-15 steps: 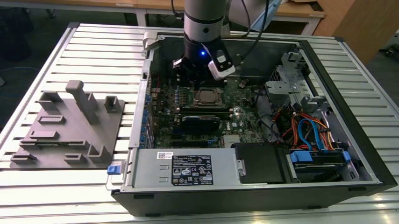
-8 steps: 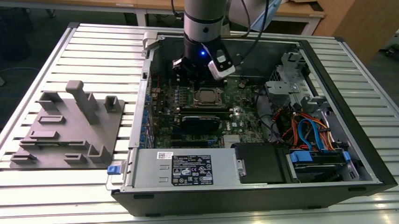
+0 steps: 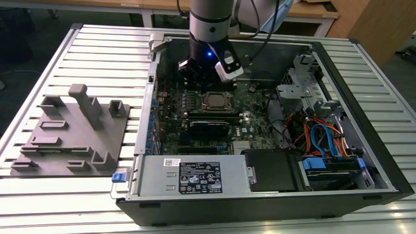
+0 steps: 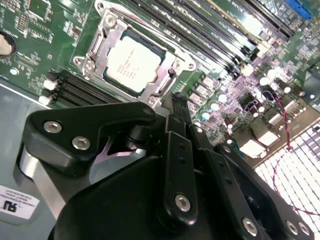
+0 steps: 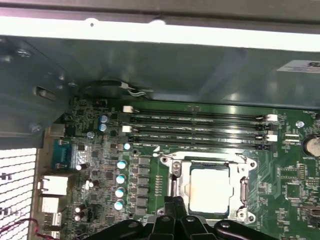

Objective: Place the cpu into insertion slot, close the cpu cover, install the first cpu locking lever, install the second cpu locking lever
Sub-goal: 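Install the first cpu locking lever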

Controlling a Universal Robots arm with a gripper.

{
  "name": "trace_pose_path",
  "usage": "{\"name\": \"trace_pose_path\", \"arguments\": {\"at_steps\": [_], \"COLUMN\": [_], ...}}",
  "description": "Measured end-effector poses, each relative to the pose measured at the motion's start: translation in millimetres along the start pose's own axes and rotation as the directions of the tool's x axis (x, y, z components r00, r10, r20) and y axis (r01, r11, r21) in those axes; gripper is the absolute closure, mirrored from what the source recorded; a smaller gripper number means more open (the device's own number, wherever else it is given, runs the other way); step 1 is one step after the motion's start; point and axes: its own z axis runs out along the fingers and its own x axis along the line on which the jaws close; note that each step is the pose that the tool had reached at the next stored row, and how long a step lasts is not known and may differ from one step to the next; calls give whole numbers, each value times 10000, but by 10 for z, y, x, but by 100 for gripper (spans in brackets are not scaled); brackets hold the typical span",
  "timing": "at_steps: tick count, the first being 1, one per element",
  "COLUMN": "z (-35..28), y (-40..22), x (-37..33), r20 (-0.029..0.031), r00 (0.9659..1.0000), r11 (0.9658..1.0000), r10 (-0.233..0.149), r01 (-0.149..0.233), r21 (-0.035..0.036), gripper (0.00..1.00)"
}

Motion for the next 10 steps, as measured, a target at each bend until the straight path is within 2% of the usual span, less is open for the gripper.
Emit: {"name": "trace_pose_path", "arguments": {"at_steps": [10], "z": [0], "y": [18], "x": [116], "r20": [0], "r00": [10000], "r11": [10000], "r10": [-1], "r01": [1], "r21": [0], "gripper": [90]}}
